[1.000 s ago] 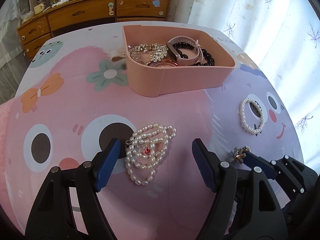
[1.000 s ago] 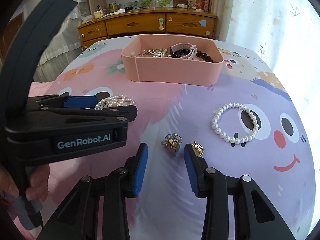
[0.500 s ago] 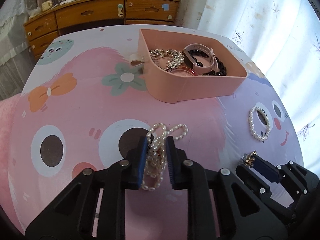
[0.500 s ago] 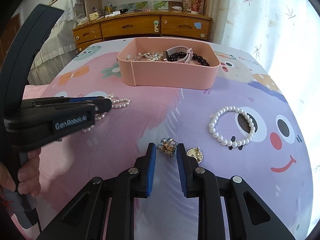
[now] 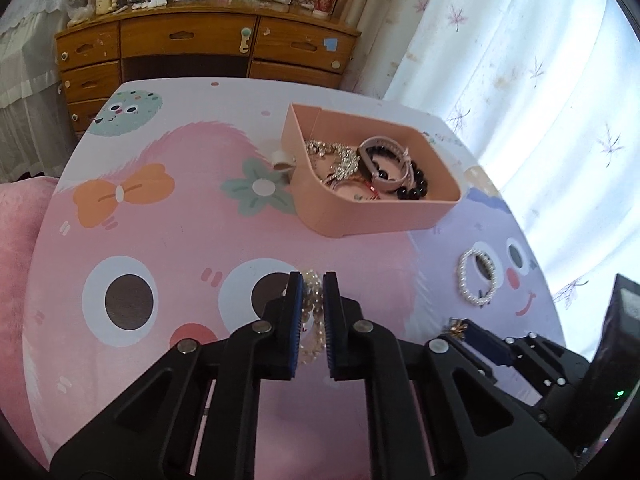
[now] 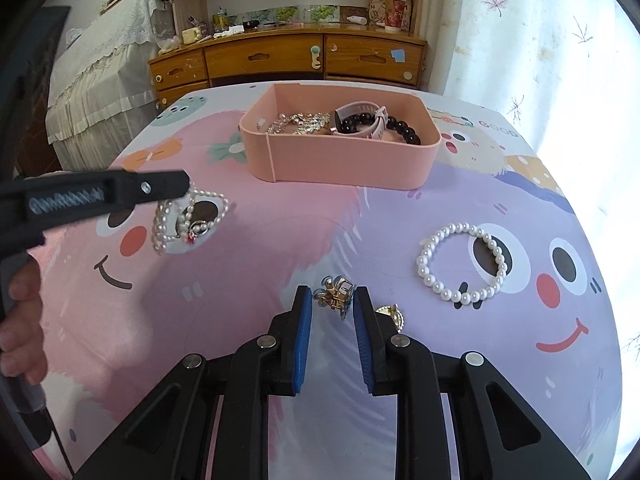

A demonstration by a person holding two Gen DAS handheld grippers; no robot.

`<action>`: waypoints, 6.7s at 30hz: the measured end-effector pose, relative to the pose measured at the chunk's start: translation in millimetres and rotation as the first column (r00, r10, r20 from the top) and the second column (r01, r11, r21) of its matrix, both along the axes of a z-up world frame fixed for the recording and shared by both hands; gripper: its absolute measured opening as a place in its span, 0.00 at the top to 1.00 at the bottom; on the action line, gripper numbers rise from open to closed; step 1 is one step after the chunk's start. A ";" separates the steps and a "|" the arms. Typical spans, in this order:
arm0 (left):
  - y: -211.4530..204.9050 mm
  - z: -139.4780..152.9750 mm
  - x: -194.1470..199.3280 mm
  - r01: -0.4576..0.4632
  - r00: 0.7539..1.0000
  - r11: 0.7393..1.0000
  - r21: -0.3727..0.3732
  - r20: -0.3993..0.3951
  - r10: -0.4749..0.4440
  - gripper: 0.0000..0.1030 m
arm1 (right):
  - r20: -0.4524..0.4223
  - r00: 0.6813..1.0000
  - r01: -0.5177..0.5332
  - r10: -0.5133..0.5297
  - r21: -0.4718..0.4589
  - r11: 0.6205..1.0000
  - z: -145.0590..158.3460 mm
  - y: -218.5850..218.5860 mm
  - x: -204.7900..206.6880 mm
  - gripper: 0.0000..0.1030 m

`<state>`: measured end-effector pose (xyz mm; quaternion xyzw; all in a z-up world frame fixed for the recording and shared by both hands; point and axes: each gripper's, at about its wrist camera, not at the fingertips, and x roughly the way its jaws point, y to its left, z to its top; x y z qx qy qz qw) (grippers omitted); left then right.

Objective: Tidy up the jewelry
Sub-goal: 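Grasp the pearl strands with the left gripper while the right gripper grasps the brooch, then carry pearls and brooch to the pink tray and open both grippers, then move the right gripper over the gold round pendant, then close the right gripper on the gold pendant while the left gripper grasps the ring, then drop the pendant into the pink tray while the left gripper drops the ring there, then move the right gripper to the white pearl bracelet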

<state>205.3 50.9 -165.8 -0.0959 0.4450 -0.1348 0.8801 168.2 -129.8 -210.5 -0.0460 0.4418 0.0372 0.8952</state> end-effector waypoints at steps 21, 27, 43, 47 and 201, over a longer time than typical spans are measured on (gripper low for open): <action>-17.6 127.0 17.6 0.147 0.973 0.986 -0.084 0.194 -0.128 0.93 | 0.191 0.980 -0.068 0.055 0.063 0.996 90.9 11.1 28.7 0.79; -29.3 136.9 46.8 0.147 0.962 0.987 -0.065 0.240 -0.127 0.93 | 0.252 0.967 -0.065 0.049 0.058 0.996 111.7 6.6 57.6 0.79; -65.0 101.5 124.3 0.106 0.971 0.994 0.005 0.216 -0.105 0.92 | 0.188 0.980 -0.069 0.060 0.043 0.997 91.3 -31.9 133.0 0.77; -69.6 84.0 133.6 0.053 0.986 0.996 0.078 0.154 -0.065 0.77 | 0.173 0.983 -0.078 0.068 0.053 0.996 83.3 -44.7 135.7 0.54; -73.8 1.9 26.0 0.087 0.988 0.992 0.095 -0.135 -0.074 0.39 | -0.138 0.990 0.006 -0.016 -0.073 0.997 15.6 -106.1 45.4 0.21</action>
